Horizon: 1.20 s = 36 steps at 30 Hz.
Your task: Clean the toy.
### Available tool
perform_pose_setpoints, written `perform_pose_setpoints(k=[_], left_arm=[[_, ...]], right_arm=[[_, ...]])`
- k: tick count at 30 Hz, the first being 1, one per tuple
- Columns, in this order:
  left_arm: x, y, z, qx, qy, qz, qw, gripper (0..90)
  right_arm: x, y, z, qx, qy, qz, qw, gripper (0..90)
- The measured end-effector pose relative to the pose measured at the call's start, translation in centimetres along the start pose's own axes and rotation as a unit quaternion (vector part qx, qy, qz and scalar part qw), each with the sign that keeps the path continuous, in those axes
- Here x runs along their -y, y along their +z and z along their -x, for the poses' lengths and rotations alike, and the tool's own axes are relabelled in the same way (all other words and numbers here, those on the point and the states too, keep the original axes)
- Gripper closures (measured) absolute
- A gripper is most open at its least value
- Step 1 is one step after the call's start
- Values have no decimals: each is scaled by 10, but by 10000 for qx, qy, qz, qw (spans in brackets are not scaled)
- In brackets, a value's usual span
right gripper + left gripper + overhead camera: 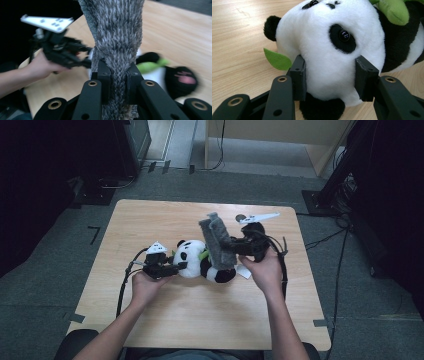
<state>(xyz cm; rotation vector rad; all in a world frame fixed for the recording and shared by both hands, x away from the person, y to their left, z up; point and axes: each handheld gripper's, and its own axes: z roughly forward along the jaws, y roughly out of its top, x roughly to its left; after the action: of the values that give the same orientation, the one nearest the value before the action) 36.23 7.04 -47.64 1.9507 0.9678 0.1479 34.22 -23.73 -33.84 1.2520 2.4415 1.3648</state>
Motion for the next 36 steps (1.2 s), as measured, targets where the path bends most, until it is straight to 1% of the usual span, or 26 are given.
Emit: perform_pose_setpoints(k=[1,3,5,7,8,10,12,14,15,17,18,20,23,24,25,27,29,34,36], left_arm=[[0,0,0,-1,-14,3,10000,523],[-1,0,0,-5,-24,-3,10000,523],[-1,1,0,-2,-21,-21,10000,522],[-2,1,0,-4,-23,-42,10000,522],[-2,1,0,-2,-40,-39,10000,521],[-3,0,0,-19,-21,-54,10000,521],[-3,0,1,-31,-25,-57,10000,520],[-3,0,1,-29,0,-75,10000,521],[-2,0,1,-33,-14,-62,10000,520],[-2,1,1,-33,-32,-41,10000,519],[-1,1,0,-25,-42,-38,10000,518],[-1,1,0,-19,-51,-23,10000,518],[0,3,3,-56,62,-48,10000,517],[0,3,4,-80,107,-65,9999,516],[1,3,4,-87,126,-69,9999,516],[1,3,4,-71,102,-76,9999,516],[2,3,4,-69,133,-80,9999,516],[3,3,5,-85,325,-92,9994,517],[3,3,5,-80,347,-94,9993,517]], right_arm=[[0,5,-6,-57,-48,-73,9999,796],[1,14,-17,-139,-20,-173,9998,797],[3,26,-27,-214,-104,-274,9993,797],[6,39,-36,-301,-120,-403,9987,797],[8,47,-40,-335,-167,-475,9982,797],[13,63,-47,-360,-200,-639,9971,797],[19,77,-51,-366,-183,-768,9962,798],[24,89,-52,-274,-228,-883,9955,797],[27,95,-51,-156,-271,-976,9947,797],[31,103,-46,-149,-213,-1061,9940,796],[33,105,-43,-97,-181,-1113,9936,796],[37,108,-37,116,-254,-1173,9927,796],[46,111,-30,328,-289,-1226,9915,796],[49,110,-30,378,-299,-1228,9913,796],[51,109,-31,449,-365,-1227,9908,796],[55,107,-32,610,-430,-1276,9890,798],[60,105,-30,686,-457,-1303,9880,798],[71,99,-25,722,-522,-1352,9868,799],[74,96,-25,761,-567,-1394,9857,799]])
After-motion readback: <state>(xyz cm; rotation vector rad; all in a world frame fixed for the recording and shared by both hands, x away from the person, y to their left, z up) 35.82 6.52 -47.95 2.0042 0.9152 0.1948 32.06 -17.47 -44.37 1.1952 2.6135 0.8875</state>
